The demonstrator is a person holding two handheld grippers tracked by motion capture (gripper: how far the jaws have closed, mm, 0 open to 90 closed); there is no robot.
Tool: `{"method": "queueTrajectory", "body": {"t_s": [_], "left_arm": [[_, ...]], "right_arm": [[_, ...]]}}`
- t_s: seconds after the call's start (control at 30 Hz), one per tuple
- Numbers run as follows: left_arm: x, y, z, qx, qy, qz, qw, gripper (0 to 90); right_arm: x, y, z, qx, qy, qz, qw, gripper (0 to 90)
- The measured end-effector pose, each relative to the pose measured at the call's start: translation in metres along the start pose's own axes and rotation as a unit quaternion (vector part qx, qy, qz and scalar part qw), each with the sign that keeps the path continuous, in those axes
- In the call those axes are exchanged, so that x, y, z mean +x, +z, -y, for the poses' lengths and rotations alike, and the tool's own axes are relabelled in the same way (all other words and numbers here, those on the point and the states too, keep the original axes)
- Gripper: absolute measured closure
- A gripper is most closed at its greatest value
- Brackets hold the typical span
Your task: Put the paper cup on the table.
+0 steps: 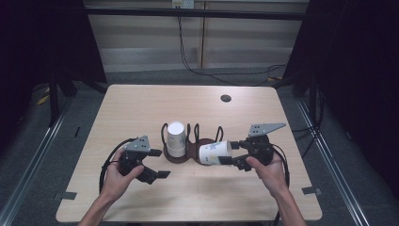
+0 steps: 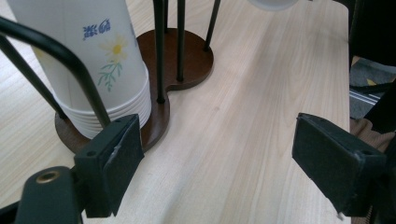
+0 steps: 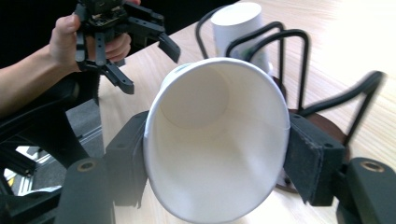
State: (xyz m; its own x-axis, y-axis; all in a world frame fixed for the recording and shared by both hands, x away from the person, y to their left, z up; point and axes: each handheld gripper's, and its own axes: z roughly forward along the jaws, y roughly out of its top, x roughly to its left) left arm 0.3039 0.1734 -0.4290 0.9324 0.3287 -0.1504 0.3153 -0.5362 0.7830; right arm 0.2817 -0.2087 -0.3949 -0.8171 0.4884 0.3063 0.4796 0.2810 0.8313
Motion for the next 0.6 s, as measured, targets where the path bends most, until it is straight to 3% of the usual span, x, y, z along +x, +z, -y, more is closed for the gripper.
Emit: {"method": "queueTrajectory", "body": {"t_s": [0.17,0.6], "left_arm": [[0.001,-0.003,0.003,-0.009,-0.011,-0.005,0.9999,16.2],[0.0,-0.001,0.007,-0.001,-0.013,-0.007,0.9999,16.2]], "right_arm": [[-0.007,-0.009,0.001,-0.001,0.006,0.016,0.9999,31.0],[-0.019,-0.029,-0.011,0.044,0.007,0.059,0.9972,31.1]]}}
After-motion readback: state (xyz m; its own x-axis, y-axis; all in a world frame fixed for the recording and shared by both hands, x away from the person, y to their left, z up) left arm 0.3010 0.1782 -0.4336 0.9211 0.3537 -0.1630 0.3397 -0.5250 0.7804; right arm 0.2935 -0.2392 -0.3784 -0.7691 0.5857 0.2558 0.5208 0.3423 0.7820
